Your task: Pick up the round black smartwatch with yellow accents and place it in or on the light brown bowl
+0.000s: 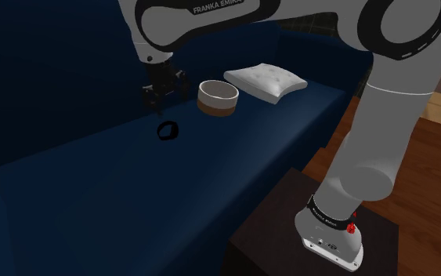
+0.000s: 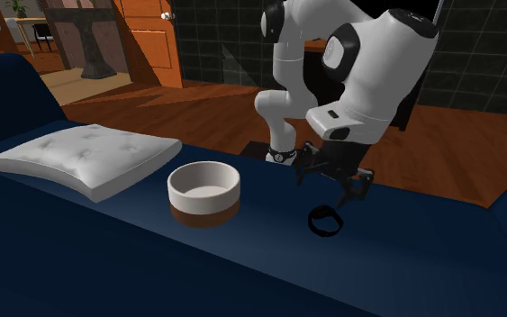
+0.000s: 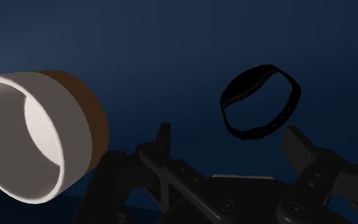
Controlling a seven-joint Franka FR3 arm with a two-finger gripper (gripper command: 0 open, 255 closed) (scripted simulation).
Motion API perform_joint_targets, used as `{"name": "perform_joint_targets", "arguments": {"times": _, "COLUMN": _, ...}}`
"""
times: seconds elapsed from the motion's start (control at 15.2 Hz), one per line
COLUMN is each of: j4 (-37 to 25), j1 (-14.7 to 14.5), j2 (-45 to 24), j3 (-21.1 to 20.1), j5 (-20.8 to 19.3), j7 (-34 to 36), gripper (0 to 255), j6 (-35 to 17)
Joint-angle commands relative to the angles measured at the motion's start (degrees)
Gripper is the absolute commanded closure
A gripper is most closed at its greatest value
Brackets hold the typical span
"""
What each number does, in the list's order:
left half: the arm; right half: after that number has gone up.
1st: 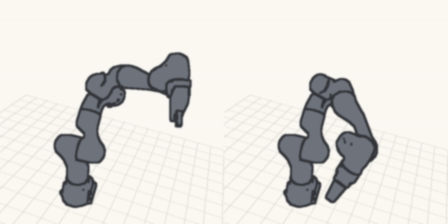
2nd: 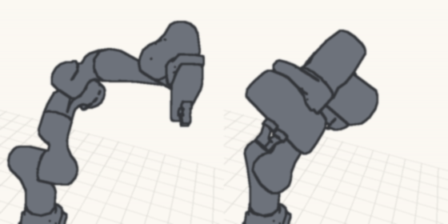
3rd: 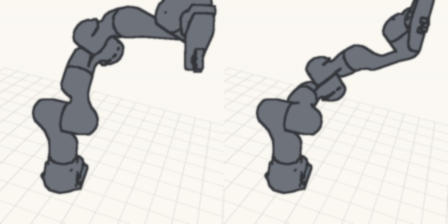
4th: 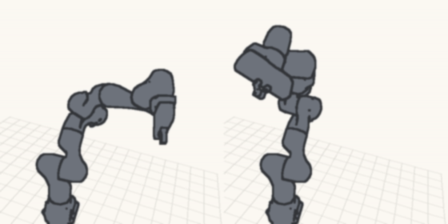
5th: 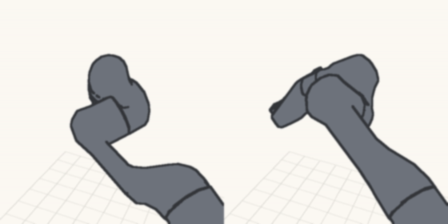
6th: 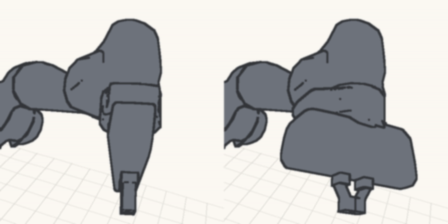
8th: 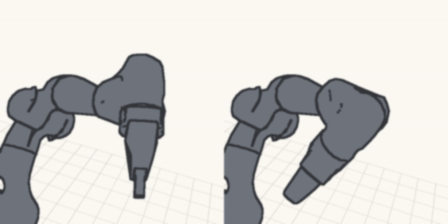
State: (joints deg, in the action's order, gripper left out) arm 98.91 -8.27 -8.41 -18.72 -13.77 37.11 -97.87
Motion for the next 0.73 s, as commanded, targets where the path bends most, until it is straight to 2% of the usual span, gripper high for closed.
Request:
{"name": "perform_joint_targets", "arguments": {"times": 0.0, "j4": 1.3, "j1": 0.0, "j2": -0.2, "j3": 0.1, "j5": -0.3, "j7": 0.3, "gripper": 0, "j6": -1.6}}
{"name": "perform_joint_targets", "arguments": {"times": 0.33, "j4": 4.8, "j1": 0.4, "j2": -0.2, "j3": 0.4, "j5": -0.5, "j7": 0.5, "gripper": 0, "j6": -5.0}}
{"name": "perform_joint_targets", "arguments": {"times": 0.66, "j4": 4.8, "j1": 0.4, "j2": -0.2, "j3": 0.4, "j5": -0.5, "j7": 0.5, "gripper": 0, "j6": -5.0}}
